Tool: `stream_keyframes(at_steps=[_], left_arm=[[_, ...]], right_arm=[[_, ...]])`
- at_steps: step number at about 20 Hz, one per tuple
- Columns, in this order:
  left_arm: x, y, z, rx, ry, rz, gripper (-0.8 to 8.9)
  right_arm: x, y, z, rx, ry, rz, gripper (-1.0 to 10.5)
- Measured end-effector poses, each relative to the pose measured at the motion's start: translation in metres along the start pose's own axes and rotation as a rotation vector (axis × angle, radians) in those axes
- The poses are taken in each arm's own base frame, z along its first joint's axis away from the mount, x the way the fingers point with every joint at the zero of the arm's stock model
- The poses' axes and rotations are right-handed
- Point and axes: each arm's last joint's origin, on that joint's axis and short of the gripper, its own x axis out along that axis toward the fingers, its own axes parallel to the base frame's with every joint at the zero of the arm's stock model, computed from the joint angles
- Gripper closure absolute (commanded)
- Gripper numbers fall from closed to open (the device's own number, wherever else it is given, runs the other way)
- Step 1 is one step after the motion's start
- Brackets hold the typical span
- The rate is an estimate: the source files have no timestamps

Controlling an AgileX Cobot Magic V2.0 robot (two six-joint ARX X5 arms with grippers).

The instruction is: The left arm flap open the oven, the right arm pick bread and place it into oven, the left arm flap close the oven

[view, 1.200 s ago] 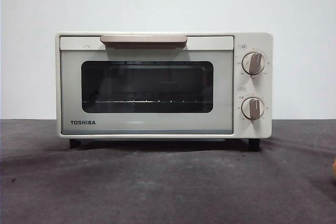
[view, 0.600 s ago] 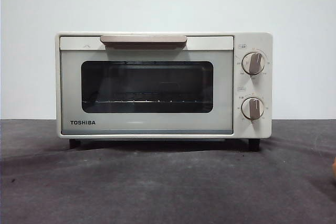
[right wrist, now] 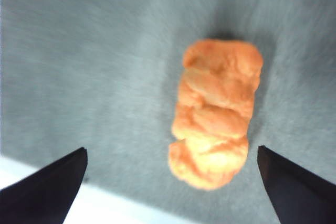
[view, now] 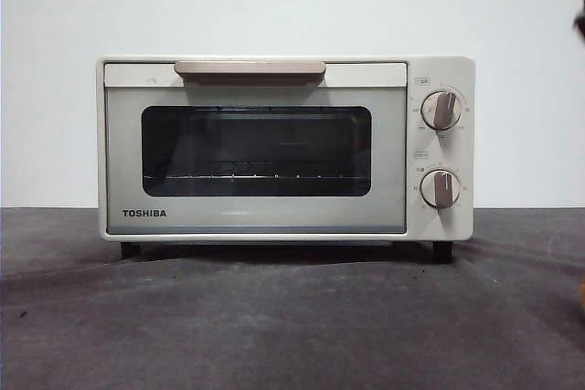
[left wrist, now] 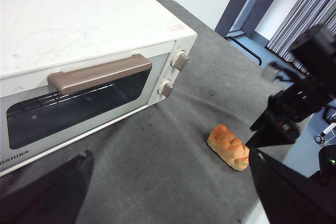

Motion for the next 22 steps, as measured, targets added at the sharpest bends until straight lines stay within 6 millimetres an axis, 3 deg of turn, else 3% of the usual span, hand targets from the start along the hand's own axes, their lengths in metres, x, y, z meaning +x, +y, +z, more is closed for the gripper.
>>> stream_keyframes(at_steps=[3, 8, 13, 16, 18, 20, 22], left_arm=[[0.000, 0.000, 0.000, 0.000, 0.000, 0.000, 3.47], [0.000, 0.000, 0.000, 0.000, 0.000, 0.000, 3.47], [0.000, 0.000, 0.000, 0.000, 0.000, 0.000, 3.47], [0.000, 0.001, 0.000, 0.001, -0.003, 0.021, 3.48], [0.000, 0.002, 0.000, 0.000, -0.005, 0.053, 3.56], [0.001, 0.003, 0.000, -0.006, -0.001, 0.078, 4.39], [0.007, 0.007, 0.000, -0.029, 0.019, 0.086, 4.54]], right_arm=[[0.026, -0.006, 0.007, 0.040, 0.021, -0.020, 4.3], [0.052, -0.011, 0.023, 0.085, 0.040, -0.097, 4.4], [0.063, -0.013, 0.027, 0.096, 0.072, -0.106, 6.9], [0.064, -0.013, 0.028, 0.096, 0.070, -0.105, 8.2], [0.062, -0.012, 0.029, 0.093, 0.064, -0.100, 8.3], [0.048, -0.008, 0.030, 0.087, 0.039, -0.091, 8.3], [0.025, -0.001, 0.032, 0.074, -0.013, -0.066, 8.3]])
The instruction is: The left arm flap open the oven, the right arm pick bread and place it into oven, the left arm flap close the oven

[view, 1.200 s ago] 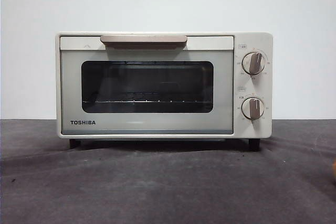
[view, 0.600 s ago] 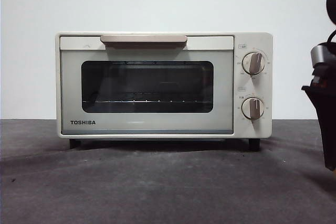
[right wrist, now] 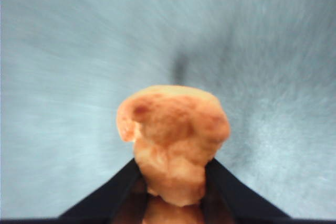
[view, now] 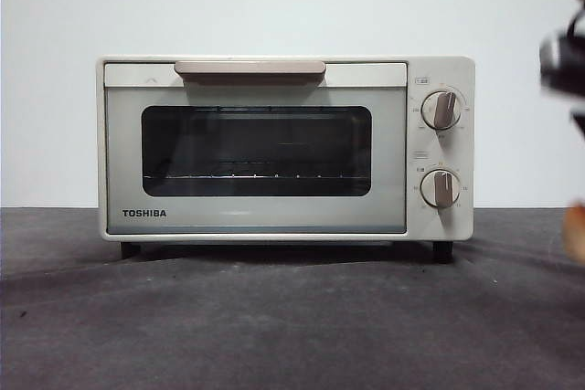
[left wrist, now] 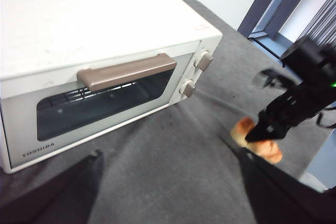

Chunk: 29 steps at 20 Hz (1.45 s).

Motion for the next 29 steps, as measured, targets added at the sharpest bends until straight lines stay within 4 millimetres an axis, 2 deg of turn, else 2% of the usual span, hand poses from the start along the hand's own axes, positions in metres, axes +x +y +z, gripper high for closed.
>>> stream_keyframes(at_steps=[2, 5, 9, 12, 16, 20, 26, 29], left_arm=[[0.012, 0.006, 0.002, -0.031, 0.047, 0.006, 5.02], [0.042, 0.018, 0.009, -0.090, 0.171, 0.005, 6.33], [0.083, 0.026, 0.026, -0.093, 0.278, -0.019, 7.94], [0.110, 0.026, 0.049, -0.026, 0.299, -0.027, 7.96], [0.147, 0.022, 0.074, 0.153, 0.314, 0.026, 7.95], [0.180, 0.022, 0.073, 0.259, 0.366, 0.018, 7.95], [0.202, 0.029, 0.068, 0.296, 0.363, 0.046, 7.95], [0.204, 0.029, 0.069, 0.298, 0.363, 0.044, 7.95]], right_arm=[[-0.028, 0.006, -0.003, -0.017, -0.066, 0.051, 8.3], [-0.070, 0.011, -0.018, -0.059, -0.206, 0.155, 8.3], [-0.107, 0.012, -0.046, -0.126, -0.358, 0.299, 8.3], [-0.123, 0.010, -0.065, -0.162, -0.451, 0.349, 8.3], [-0.136, 0.007, -0.083, -0.158, -0.538, 0.387, 8.3], [-0.138, 0.007, -0.088, -0.153, -0.543, 0.418, 8.3], [-0.138, 0.007, -0.088, -0.148, -0.542, 0.420, 8.3], [-0.138, 0.007, -0.088, -0.147, -0.542, 0.420, 8.3]])
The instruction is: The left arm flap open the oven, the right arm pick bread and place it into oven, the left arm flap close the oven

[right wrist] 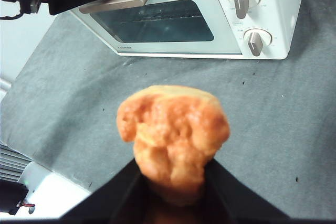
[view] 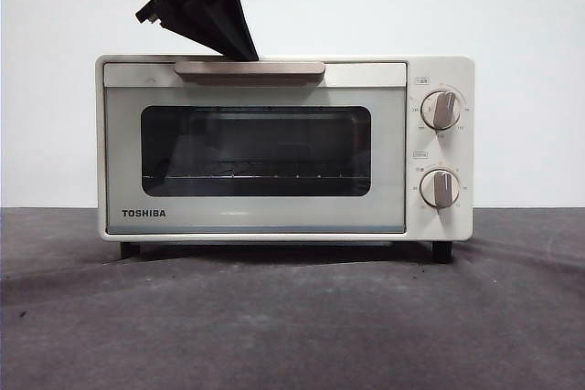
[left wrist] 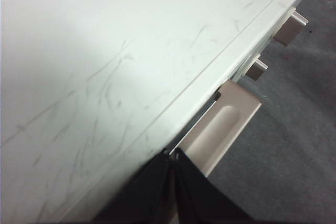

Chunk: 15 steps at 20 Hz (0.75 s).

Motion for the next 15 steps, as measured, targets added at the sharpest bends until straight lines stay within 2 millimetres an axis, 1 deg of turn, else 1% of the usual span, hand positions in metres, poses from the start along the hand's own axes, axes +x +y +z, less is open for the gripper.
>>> stream_keyframes(at_steps=[3, 10, 15], left_arm=[[0.000, -0.005, 0.001, 0.006, 0.011, -0.009, 7.95], [0.000, -0.022, -0.003, 0.017, 0.098, -0.050, 7.95], [-0.003, -0.031, -0.010, -0.001, 0.193, -0.077, 7.95]], right_arm=[[0.000, 0.000, 0.000, 0.000, 0.000, 0.000, 8.3], [0.000, 0.000, 0.000, 0.000, 0.000, 0.000, 8.3], [0.000, 0.000, 0.000, 0.000, 0.000, 0.000, 8.3]])
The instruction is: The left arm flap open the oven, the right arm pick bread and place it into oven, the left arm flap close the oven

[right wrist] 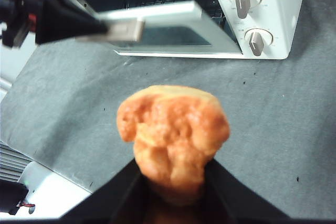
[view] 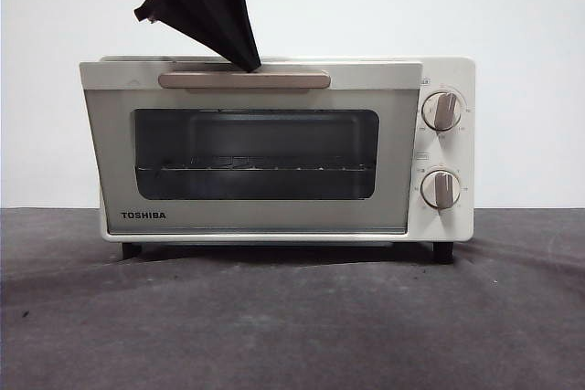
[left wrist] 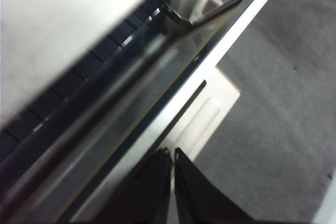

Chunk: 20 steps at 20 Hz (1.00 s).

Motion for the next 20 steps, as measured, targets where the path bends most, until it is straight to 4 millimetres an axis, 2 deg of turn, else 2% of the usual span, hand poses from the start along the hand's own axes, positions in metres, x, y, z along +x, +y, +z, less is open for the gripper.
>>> stream_keyframes(at_steps=[7, 13, 17, 20], left_arm=[[0.011, -0.020, -0.006, 0.039, 0.068, -0.032, 7.95], [0.019, -0.028, -0.011, 0.044, 0.093, -0.053, 7.95], [0.028, -0.033, -0.028, 0.044, 0.108, -0.074, 7.95], [0.027, -0.035, -0.043, 0.047, 0.067, -0.058, 7.95]], right_arm=[[0.000, 0.000, 0.000, 0.000, 0.000, 0.000, 8.3], [0.000, 0.000, 0.000, 0.000, 0.000, 0.000, 8.3], [0.000, 0.000, 0.000, -0.001, 0.000, 0.000, 8.3], [0.000, 0.000, 0.000, -0.004, 0.000, -0.001, 8.3]])
